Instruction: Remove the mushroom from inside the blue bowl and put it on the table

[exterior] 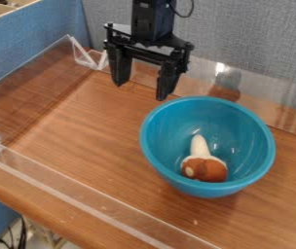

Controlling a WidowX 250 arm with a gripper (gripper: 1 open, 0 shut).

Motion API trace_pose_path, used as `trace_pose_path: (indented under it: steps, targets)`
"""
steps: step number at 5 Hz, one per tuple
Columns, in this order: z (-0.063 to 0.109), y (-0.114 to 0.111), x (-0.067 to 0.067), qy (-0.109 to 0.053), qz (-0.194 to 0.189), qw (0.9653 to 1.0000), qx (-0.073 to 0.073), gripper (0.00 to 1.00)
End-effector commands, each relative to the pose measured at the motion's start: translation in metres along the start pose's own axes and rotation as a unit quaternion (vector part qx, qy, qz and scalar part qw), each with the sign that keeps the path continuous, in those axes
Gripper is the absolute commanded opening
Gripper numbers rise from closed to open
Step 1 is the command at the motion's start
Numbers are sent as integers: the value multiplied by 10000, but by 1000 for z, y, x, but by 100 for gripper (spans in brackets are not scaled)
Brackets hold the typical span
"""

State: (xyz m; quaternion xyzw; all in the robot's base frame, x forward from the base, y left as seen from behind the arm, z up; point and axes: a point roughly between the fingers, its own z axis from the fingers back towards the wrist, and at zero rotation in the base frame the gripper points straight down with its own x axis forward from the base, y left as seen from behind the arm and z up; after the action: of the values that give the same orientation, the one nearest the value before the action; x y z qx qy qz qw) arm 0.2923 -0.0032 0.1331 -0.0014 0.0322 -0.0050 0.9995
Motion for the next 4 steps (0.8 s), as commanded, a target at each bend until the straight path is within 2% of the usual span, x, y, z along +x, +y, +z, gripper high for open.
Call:
trace_pose_path:
  steps: [1, 2, 3, 4]
  targets:
    - [-9, -20, 6, 33, -350, 9994, -15, 100]
    - [-27, -52, 14, 67, -888, 9960, -36, 100]
    - [-55, -75, 22, 40, -1195, 9928, -47, 100]
    - [-87, -85, 27, 185, -1336, 9908, -64, 100]
